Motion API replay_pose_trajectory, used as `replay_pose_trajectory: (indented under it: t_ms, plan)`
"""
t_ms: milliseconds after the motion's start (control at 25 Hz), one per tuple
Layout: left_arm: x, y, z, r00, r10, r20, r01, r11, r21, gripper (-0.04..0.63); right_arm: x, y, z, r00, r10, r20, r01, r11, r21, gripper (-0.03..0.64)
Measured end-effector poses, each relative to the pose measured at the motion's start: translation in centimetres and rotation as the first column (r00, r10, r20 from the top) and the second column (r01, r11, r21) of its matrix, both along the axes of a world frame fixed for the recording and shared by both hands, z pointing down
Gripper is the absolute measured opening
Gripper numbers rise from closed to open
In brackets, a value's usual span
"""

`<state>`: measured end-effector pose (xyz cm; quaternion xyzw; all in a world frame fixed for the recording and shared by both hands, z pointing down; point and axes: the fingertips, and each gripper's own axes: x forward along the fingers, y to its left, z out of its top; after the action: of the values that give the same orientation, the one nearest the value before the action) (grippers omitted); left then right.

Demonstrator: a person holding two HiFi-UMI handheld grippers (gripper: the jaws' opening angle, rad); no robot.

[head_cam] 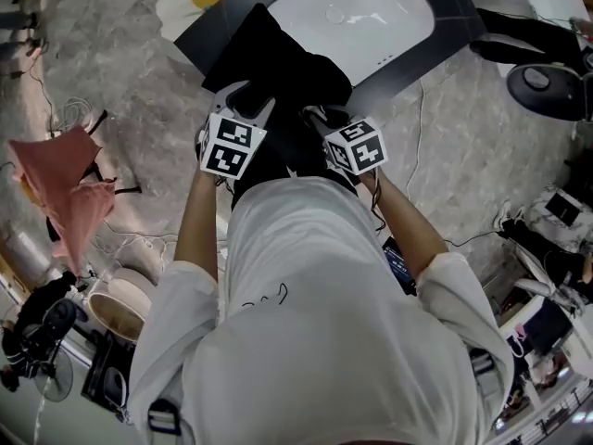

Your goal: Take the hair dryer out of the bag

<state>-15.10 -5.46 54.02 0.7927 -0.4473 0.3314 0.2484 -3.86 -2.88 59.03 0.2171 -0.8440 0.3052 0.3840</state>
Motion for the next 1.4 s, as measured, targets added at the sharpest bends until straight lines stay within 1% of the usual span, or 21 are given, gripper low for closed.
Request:
replay_pose_trajectory:
  t_ms: [80,160,200,280,320,360,480,560,720,800,880,960,1120,1400]
  plan:
    - [-3.0,0.3,0.1,0.998,-0.058,0.032,0.059,0.998,-0.004,0.221,0.0,-0.1,0.0,1.0,-0.012,-0.005,0.012,1.0,0.005,0.064]
    - [-6.5,1.0,1.6,0.989,-0.107,0.101,0.111,0.993,-0.032,0.218,-0.1,-0.2,-0.1,1.0,-0.023,-0.01,0.023,1.0,0.013,0.064]
    - [-8.1,1.4,2.7,0.982,-0.108,0.155,0.118,0.992,-0.054,0.218,-0.1,-0.2,-0.1,1.0,-0.026,-0.012,0.026,1.0,0.015,0.064]
    - [-10.3,2.4,5.1,0.961,-0.07,0.268,0.101,0.99,-0.103,0.218,0.0,-0.1,-0.1,0.999,-0.031,-0.017,0.031,0.999,0.016,0.064]
    - [-10.9,2.7,6.1,0.952,-0.048,0.303,0.089,0.989,-0.122,0.218,0.0,-0.1,0.0,0.999,-0.033,-0.019,0.033,0.999,0.016,0.063]
    - [-11.1,2.8,6.8,0.947,-0.034,0.318,0.08,0.988,-0.134,0.218,0.1,-0.1,0.0,0.999,-0.035,-0.021,0.035,0.999,0.016,0.063]
    - [-10.8,2.2,7.9,0.952,-0.02,0.306,0.066,0.988,-0.142,0.216,0.0,-0.2,0.0,0.999,-0.039,-0.023,0.039,0.999,0.018,0.063]
    - [-10.4,1.8,8.5,0.954,-0.01,0.3,0.057,0.987,-0.149,0.201,-0.1,-0.3,-0.2,0.999,-0.041,-0.025,0.041,0.999,0.02,0.063]
    - [-9.5,1.6,9.7,0.955,0.017,0.296,0.032,0.986,-0.161,0.136,-0.1,0.0,-0.3,0.999,-0.036,-0.027,0.037,0.999,0.022,0.064]
    - [-9.1,1.4,10.1,0.958,0.016,0.285,0.031,0.987,-0.16,0.112,0.0,0.1,-0.3,0.999,-0.034,-0.028,0.034,0.999,0.022,0.063]
    - [-8.9,1.1,10.2,0.961,0.008,0.278,0.037,0.987,-0.155,0.071,0.0,0.1,-0.3,0.999,-0.033,-0.03,0.034,0.999,0.023,0.063]
    - [-9.0,0.7,10.1,0.957,0.004,0.29,0.039,0.989,-0.143,0.035,-0.1,-0.1,-0.5,0.999,-0.035,-0.031,0.036,0.999,0.026,0.063]
    - [-10.1,0.2,10.1,0.94,-0.007,0.342,0.054,0.99,-0.13,0.023,-0.4,-0.2,-1.1,0.999,-0.037,-0.016,0.038,0.999,0.011,0.063]
    - [-11.7,-1.2,9.7,0.933,-0.063,0.354,0.11,0.987,-0.114,0.023,0.9,0.0,-2.1,0.999,-0.047,-0.012,0.047,0.999,-0.023,0.063]
